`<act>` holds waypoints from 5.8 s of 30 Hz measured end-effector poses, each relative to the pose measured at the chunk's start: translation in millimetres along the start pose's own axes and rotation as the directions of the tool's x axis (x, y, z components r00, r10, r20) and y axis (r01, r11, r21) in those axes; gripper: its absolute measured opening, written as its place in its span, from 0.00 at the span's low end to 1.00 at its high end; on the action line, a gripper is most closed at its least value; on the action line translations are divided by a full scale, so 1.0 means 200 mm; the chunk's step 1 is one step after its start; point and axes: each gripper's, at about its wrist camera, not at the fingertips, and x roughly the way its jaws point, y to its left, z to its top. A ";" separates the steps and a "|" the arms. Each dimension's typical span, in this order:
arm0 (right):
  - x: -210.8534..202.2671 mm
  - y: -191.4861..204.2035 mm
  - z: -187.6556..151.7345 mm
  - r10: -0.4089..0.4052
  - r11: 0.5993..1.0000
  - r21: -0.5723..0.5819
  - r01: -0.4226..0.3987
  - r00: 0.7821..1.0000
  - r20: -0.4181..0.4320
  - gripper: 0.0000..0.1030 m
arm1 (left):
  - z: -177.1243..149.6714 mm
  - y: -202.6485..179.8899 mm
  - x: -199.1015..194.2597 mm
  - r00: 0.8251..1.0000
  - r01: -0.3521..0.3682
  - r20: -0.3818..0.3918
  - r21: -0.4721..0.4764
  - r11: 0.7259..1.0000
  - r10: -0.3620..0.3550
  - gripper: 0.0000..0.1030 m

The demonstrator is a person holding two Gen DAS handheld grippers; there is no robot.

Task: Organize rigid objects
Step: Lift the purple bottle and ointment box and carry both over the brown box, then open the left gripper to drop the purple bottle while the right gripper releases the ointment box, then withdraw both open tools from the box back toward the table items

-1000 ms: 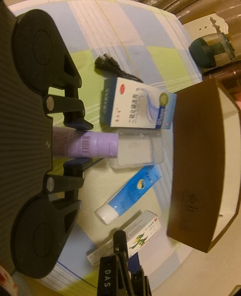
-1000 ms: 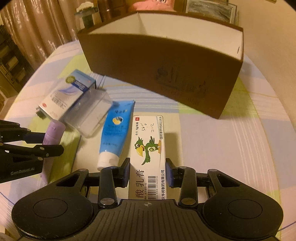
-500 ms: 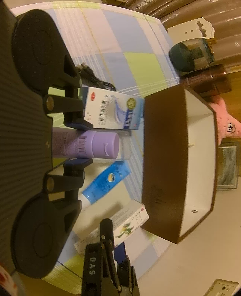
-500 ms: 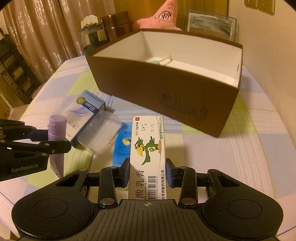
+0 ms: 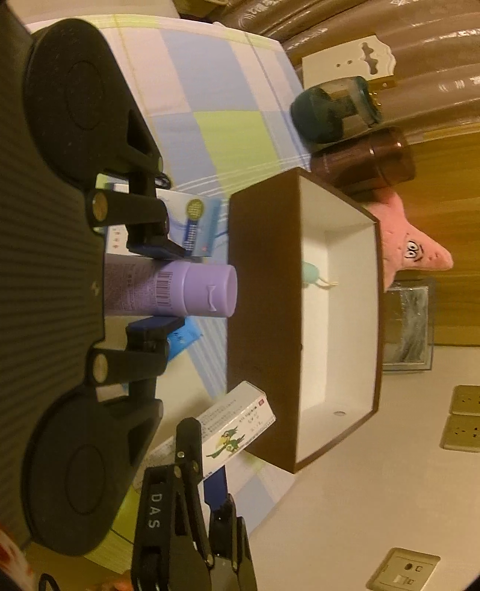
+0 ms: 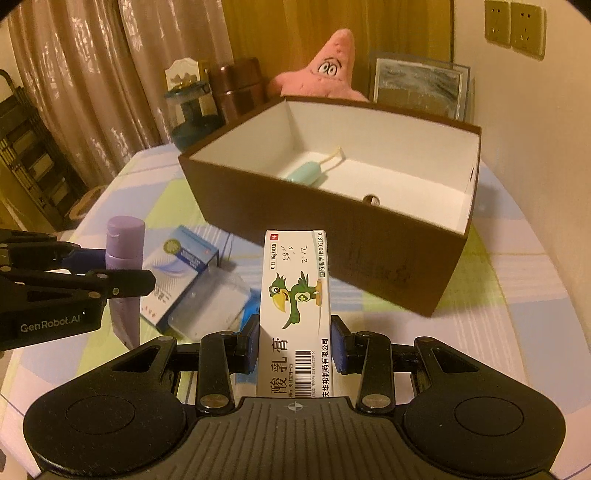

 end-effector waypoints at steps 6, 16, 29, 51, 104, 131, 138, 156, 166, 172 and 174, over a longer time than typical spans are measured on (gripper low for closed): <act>-0.03 -0.03 0.09 -0.002 1.000 0.014 0.002 0.999 0.036 0.37 | 0.10 -0.02 0.00 0.999 0.013 0.031 0.016 1.000 -0.014 0.28; -0.05 -0.11 0.32 -0.021 0.998 0.061 0.015 0.994 0.110 0.37 | 0.36 -0.07 0.01 0.993 0.028 0.115 0.057 0.998 -0.034 0.28; 0.04 -0.25 0.59 -0.059 0.994 0.101 0.042 0.984 0.169 0.37 | 0.73 -0.14 0.18 0.983 0.059 0.165 0.093 0.994 -0.074 0.28; 0.51 -0.57 0.72 -0.164 0.974 0.162 0.158 0.986 0.024 0.37 | 1.02 -0.16 0.82 0.995 0.103 0.011 0.075 0.992 -0.104 0.29; 0.50 -0.59 0.70 -0.133 0.978 0.164 0.131 0.991 0.000 0.44 | 0.94 0.00 0.96 0.994 0.054 -0.093 0.057 0.997 -0.049 0.41; 0.06 -0.36 0.54 -0.091 0.981 0.179 0.075 0.993 0.080 0.61 | 0.72 0.04 0.39 0.999 0.048 0.000 0.021 0.999 -0.048 0.50; -0.02 -0.31 0.46 -0.076 0.979 0.196 0.062 0.995 0.067 0.61 | 0.61 0.08 0.24 0.999 0.053 0.010 -0.011 0.999 -0.053 0.50; -0.08 -0.08 0.24 0.009 0.989 0.147 -0.011 1.000 0.013 0.61 | 0.22 0.22 0.00 0.999 -0.024 -0.026 -0.120 0.992 0.021 0.50; -0.06 0.03 0.11 0.051 0.991 0.128 -0.046 0.998 -0.039 0.61 | 0.03 0.27 -0.08 0.997 -0.063 -0.063 -0.142 0.988 0.054 0.50; -0.04 0.11 0.05 0.076 0.991 0.120 -0.067 0.995 -0.069 0.61 | -0.06 0.28 -0.10 0.995 -0.071 -0.079 -0.150 0.986 0.060 0.50; -0.02 0.13 0.03 0.087 0.990 0.116 -0.077 0.993 -0.081 0.61 | -0.09 0.28 -0.10 0.995 -0.062 -0.092 -0.155 0.986 0.048 0.50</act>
